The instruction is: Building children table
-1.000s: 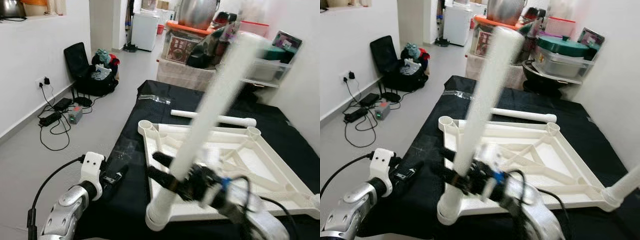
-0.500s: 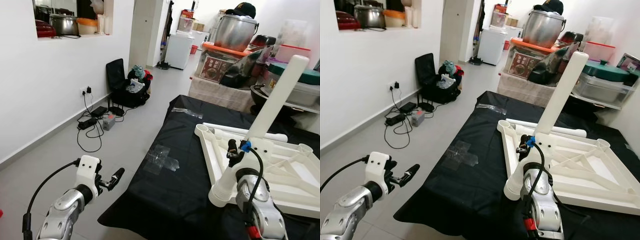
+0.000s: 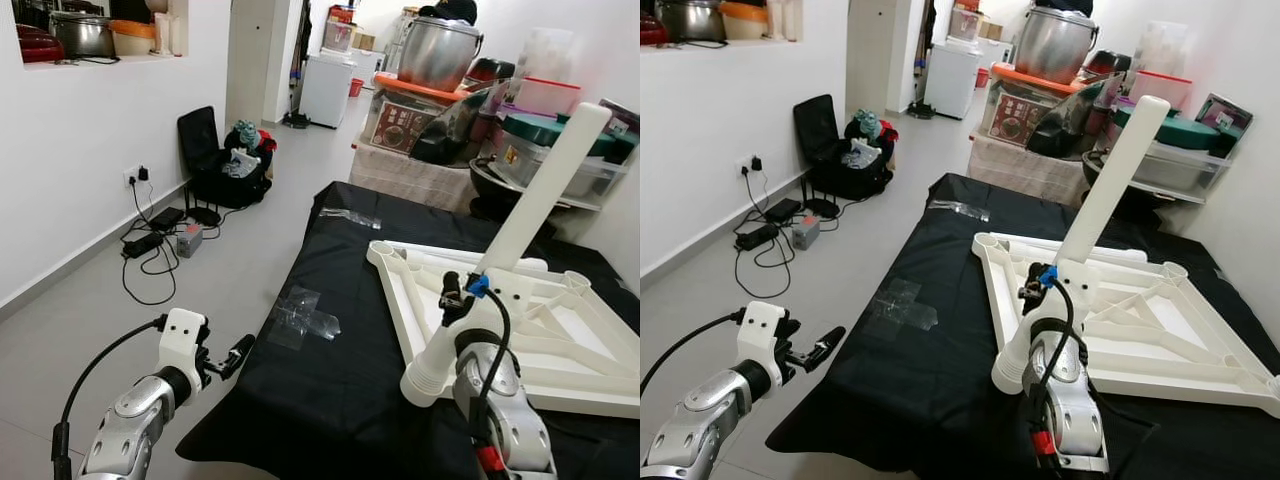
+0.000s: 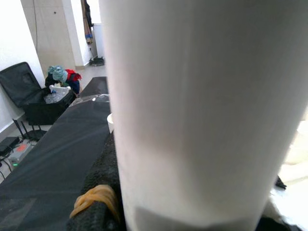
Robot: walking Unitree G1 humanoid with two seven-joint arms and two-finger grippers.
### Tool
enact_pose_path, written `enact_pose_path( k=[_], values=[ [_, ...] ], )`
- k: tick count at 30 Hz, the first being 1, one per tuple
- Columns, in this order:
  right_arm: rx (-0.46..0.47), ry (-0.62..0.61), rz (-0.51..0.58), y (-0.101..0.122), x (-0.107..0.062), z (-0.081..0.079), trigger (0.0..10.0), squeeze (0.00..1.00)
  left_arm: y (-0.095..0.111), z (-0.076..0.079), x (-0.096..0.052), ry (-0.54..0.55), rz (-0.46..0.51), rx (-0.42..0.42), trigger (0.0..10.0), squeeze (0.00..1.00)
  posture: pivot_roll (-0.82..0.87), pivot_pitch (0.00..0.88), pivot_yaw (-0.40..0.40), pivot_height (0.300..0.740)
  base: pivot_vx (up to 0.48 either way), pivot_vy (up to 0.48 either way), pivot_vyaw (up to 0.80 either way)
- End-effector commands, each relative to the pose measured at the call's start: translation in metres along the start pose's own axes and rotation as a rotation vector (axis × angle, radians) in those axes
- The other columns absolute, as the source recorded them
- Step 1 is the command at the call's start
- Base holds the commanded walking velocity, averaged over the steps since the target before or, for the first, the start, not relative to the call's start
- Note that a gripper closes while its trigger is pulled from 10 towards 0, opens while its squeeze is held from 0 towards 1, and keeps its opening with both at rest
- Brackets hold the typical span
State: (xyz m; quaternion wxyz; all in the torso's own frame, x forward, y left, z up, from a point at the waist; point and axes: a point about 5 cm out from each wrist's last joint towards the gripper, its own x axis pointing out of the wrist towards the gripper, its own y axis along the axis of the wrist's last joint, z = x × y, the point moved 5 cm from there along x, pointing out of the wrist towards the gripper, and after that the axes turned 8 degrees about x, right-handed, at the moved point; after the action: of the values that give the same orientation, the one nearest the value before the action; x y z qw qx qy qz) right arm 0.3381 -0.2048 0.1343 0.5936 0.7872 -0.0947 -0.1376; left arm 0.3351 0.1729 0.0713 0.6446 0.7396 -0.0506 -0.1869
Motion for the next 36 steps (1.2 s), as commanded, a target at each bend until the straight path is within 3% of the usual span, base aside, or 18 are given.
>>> enact_pose_path(
  k=[1, 2, 3, 4, 5, 6, 36],
  values=[
    [-0.082, -0.155, -0.370, -0.097, -0.020, 0.044, 2.0, 0.00, 0.001, 0.005, 0.003, -0.019, 0.003, -0.007, 10.0, 0.00, 0.07, 0.000, -0.138, 0.740, 0.000, 0.000, 0.00],
    [-0.082, -0.155, -0.370, -0.097, -0.020, 0.044, 2.0, 0.00, 0.001, 0.005, 0.003, -0.019, 0.003, -0.007, 10.0, 0.00, 0.07, 0.000, -0.138, 0.740, 0.000, 0.000, 0.00],
    [-0.084, -0.148, -0.364, -0.096, -0.020, 0.043, 4.0, 0.00, 0.000, 0.006, 0.004, -0.020, 0.002, -0.006, 10.0, 0.00, 0.07, 0.000, -0.138, 0.740, 0.000, 0.000, 0.00],
    [-0.088, -0.139, -0.359, -0.094, -0.020, 0.041, 4.9, 0.00, 0.000, 0.006, 0.004, -0.021, 0.002, -0.006, 10.0, 0.00, 0.07, 0.000, -0.138, 0.740, 0.000, 0.000, 0.00],
    [-0.088, -0.139, -0.359, -0.094, -0.020, 0.041, 4.9, 0.00, 0.000, 0.006, 0.004, -0.021, 0.002, -0.006, 10.0, 0.00, 0.07, 0.000, -0.138, 0.740, 0.000, 0.000, 0.00],
    [-0.096, -0.130, -0.355, -0.093, -0.020, 0.039, 10.0, 0.00, 0.000, 0.006, 0.004, -0.022, 0.002, -0.006, 10.0, 0.00, 0.07, 0.000, -0.137, 0.740, 0.000, 0.000, 0.00],
    [-0.139, -0.071, -0.315, -0.084, -0.015, 0.029, 10.0, 0.00, 0.000, 0.009, 0.006, -0.035, 0.004, -0.004, 10.0, 0.00, 0.06, 0.000, -0.134, 0.740, 0.000, 0.000, 0.00]
  ],
)
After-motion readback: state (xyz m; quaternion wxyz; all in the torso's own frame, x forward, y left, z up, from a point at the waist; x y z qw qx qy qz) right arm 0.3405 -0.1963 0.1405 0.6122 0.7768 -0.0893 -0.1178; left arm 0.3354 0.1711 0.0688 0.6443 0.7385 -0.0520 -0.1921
